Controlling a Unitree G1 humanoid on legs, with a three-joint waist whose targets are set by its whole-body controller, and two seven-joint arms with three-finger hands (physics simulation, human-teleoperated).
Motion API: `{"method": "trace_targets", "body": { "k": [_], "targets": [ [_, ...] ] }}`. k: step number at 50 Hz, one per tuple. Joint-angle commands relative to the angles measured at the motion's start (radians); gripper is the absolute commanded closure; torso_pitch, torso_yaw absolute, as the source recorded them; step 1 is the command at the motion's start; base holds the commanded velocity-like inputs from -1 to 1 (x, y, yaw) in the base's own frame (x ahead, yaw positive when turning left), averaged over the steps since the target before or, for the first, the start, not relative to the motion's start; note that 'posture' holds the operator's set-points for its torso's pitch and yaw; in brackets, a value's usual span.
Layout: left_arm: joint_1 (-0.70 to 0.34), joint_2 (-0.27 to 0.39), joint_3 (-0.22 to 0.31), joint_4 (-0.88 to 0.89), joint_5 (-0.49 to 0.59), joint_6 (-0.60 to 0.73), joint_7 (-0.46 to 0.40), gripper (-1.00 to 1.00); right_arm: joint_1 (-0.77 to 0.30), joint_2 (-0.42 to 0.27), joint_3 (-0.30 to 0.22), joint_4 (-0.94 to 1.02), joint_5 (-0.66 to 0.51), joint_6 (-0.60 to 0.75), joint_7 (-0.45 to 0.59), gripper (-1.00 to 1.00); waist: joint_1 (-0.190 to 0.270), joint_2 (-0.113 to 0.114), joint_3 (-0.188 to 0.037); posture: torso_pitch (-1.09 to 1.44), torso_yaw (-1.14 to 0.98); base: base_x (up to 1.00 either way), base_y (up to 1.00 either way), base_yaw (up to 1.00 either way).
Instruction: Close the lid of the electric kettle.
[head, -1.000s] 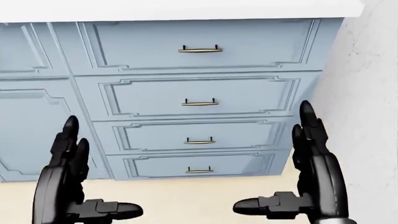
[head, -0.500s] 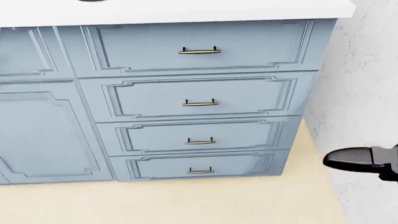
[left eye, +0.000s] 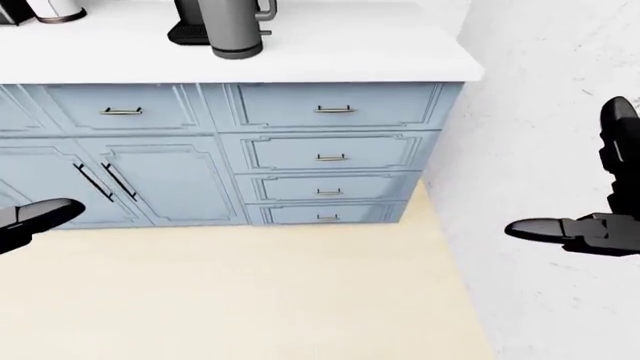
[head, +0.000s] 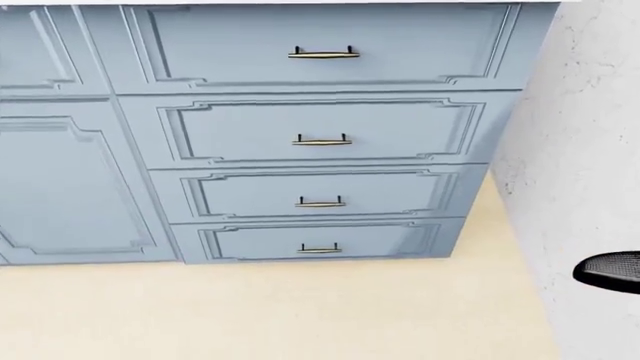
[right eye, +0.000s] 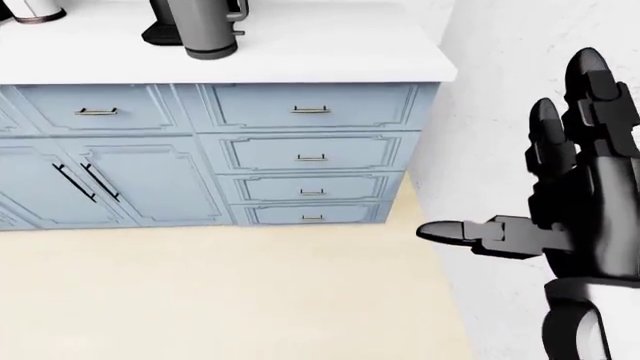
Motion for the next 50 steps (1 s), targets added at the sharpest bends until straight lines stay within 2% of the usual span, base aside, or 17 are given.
{"method": "trace_targets", "body": {
  "k": [1,3,12,18,30,31,34,35,36,38,39,42,43,44,45,46,50],
  "targets": [
    [-0.014,0.023,0.014,-0.031,-0.007,-0.027,0.001,-1.00,-0.010,-0.003,-0.019,-0.013,-0.041,-0.029,0.020,-1.00,-0.001,0.005,-0.017,0.00,0.00,0.00,0.00,0.00],
    [-0.010,0.022,0.012,-0.030,-0.003,-0.030,-0.001,-1.00,-0.011,0.005,-0.005,-0.013,-0.068,-0.026,0.031,-1.00,-0.001,0.006,-0.018,0.00,0.00,0.00,0.00,0.00],
    [-0.011,0.015,0.005,-0.033,-0.001,-0.030,-0.001,-1.00,-0.022,0.033,-0.017,-0.013,-0.087,-0.018,0.050,-1.00,-0.002,0.010,-0.023,0.00,0.00,0.00,0.00,0.00],
    [-0.010,0.010,0.000,-0.030,0.006,-0.036,-0.005,-1.00,-0.043,0.061,0.009,-0.013,-0.143,0.006,0.069,-1.00,-0.004,0.011,-0.022,0.00,0.00,0.00,0.00,0.00],
    [-0.011,0.006,-0.007,-0.027,0.018,-0.041,-0.011,-1.00,-0.049,0.055,0.026,-0.013,-0.175,0.042,0.076,-1.00,-0.004,0.012,-0.016,0.00,0.00,0.00,0.00,0.00],
    [-0.011,0.004,-0.005,-0.026,0.015,-0.041,-0.012,-1.00,-0.050,0.057,0.026,-0.013,-0.176,0.043,0.078,-1.00,-0.005,0.019,-0.034,0.00,0.00,0.00,0.11,0.00],
    [-0.013,0.005,-0.006,-0.026,0.016,-0.041,-0.012,-1.00,-0.050,0.067,0.034,-0.013,-0.198,0.044,0.089,-1.00,-0.007,0.017,-0.031,0.00,0.00,0.04,0.20,0.00],
    [-0.011,0.003,-0.009,-0.025,0.020,-0.045,-0.014,-1.00,-0.049,0.070,0.036,-0.013,-0.209,0.043,0.097,-1.00,-0.010,0.005,-0.016,0.00,0.00,0.12,0.34,0.00],
    [-0.011,0.003,-0.009,-0.024,0.021,-0.045,-0.014,-1.00,-0.049,0.074,0.035,-0.013,-0.214,0.044,0.102,-1.00,-0.012,-0.006,-0.013,0.00,0.00,0.12,0.34,0.00],
    [-0.012,0.001,-0.009,-0.023,0.021,-0.046,-0.013,-1.00,-0.053,0.076,0.033,-0.013,-0.218,0.045,0.108,-1.00,-0.015,-0.007,-0.022,0.00,0.00,0.11,0.34,0.00],
    [-0.011,0.001,-0.008,-0.025,0.019,-0.045,-0.013,-1.00,-0.052,0.068,0.029,-0.013,-0.207,0.048,0.101,-1.00,-0.016,-0.002,-0.020,0.00,0.00,0.12,0.34,0.00],
    [-0.011,0.000,-0.008,-0.026,0.018,-0.045,-0.012,-1.00,-0.046,0.059,0.029,-0.013,-0.190,0.040,0.086,-1.00,-0.024,0.045,-0.007,0.00,0.00,0.12,0.34,0.00],
    [-0.011,0.001,-0.008,-0.027,0.017,-0.044,-0.011,-1.00,-0.042,0.065,0.034,-0.013,-0.201,0.034,0.090,-1.00,-0.024,0.071,-0.014,0.00,0.00,0.12,0.34,0.00],
    [-0.011,0.001,-0.006,-0.028,0.014,-0.041,-0.010,-1.00,-0.043,0.074,0.036,-0.013,-0.216,0.033,0.100,-1.00,-0.020,0.119,-0.031,0.00,0.00,0.11,0.34,0.00],
    [-0.010,0.002,-0.005,-0.028,0.014,-0.041,-0.010,-1.00,-0.049,0.073,0.032,-0.013,-0.211,0.037,0.100,-1.00,-0.009,0.078,-0.020,0.00,0.00,0.13,0.33,0.00],
    [-0.010,0.003,-0.003,-0.030,0.012,-0.039,-0.009,-1.00,-0.049,0.075,0.037,-0.013,-0.215,0.035,0.100,-1.00,-0.016,0.086,-0.009,0.00,0.00,0.12,0.34,0.00],
    [-0.009,-0.001,-0.010,-0.026,0.020,-0.046,-0.012,-1.00,-0.050,0.088,0.034,-0.013,-0.222,0.035,0.111,-1.00,-0.009,0.054,-0.016,0.00,0.00,0.12,0.24,0.00]
  ]
}}
